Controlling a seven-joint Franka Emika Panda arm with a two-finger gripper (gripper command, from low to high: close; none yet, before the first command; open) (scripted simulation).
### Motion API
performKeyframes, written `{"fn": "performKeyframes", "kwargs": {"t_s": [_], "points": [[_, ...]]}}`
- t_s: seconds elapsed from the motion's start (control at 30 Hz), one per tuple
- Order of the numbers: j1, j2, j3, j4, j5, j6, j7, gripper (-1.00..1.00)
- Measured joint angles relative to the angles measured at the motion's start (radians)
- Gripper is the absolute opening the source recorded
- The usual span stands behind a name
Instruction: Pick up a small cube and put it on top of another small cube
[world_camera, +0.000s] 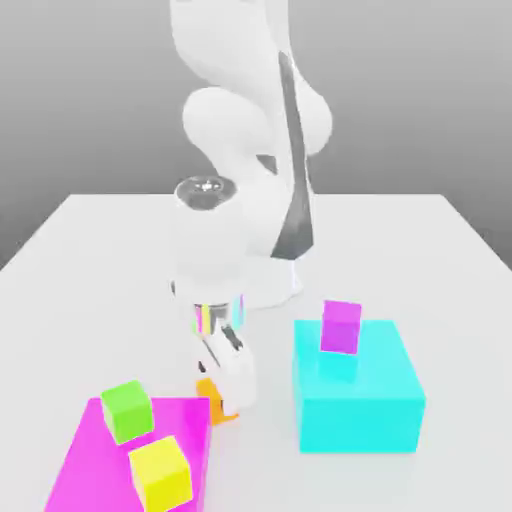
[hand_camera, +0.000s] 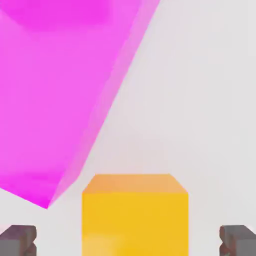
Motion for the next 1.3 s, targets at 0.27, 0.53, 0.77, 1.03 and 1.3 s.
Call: {"fn": "performKeyframes", "kwargs": {"t_s": [0.27,0.53,0.77,1.03,1.3], "points": [[-0.005,-0.019,0.006,-0.003,0.002,-0.014,0.000,-1.00],[-0.041,-0.259,0.075,-0.021,0.116,-0.237,-0.102,-1.00],[-0.049,-0.224,0.069,0.217,0.118,-0.440,-0.250,-1.00],[-0.067,-0.165,0.073,0.506,0.108,-0.670,-0.418,-1.00],[-0.065,-0.038,0.067,0.546,0.086,-0.584,-0.439,1.00]]}}
